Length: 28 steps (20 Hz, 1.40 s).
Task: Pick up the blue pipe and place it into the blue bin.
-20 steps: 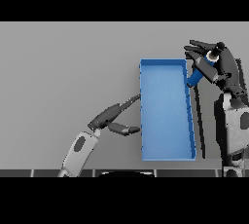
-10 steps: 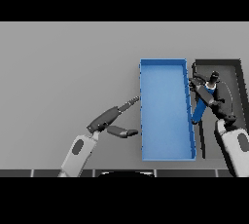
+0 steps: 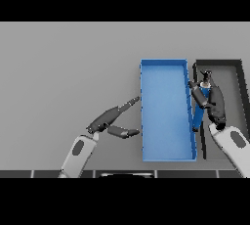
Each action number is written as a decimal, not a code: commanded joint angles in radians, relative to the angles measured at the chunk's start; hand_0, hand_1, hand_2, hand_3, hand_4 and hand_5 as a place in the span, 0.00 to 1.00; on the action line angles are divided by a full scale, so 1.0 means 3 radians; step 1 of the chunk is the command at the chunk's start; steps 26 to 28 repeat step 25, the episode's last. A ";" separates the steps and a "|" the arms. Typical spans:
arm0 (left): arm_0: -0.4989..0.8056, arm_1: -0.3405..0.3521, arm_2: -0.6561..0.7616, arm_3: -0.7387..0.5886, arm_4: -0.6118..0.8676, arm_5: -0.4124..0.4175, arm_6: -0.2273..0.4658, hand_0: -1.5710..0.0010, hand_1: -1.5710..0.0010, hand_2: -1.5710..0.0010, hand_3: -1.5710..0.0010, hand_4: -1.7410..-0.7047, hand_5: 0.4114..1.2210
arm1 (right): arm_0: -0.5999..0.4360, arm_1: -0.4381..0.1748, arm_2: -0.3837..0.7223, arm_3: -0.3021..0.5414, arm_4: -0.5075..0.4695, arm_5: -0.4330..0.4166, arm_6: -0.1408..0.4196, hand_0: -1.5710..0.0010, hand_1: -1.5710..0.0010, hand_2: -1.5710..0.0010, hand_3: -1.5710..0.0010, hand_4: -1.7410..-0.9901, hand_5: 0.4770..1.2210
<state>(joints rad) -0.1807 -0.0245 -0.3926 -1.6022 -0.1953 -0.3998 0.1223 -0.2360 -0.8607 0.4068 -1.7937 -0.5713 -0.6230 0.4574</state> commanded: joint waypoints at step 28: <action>-0.0056 -0.0014 0.0023 0.0123 -0.0037 0.0028 -0.0009 1.00 1.00 1.00 1.00 0.83 0.02 | -0.1195 -0.0905 0.2062 0.0403 -0.1002 0.0201 0.0487 1.00 1.00 1.00 1.00 0.96 0.22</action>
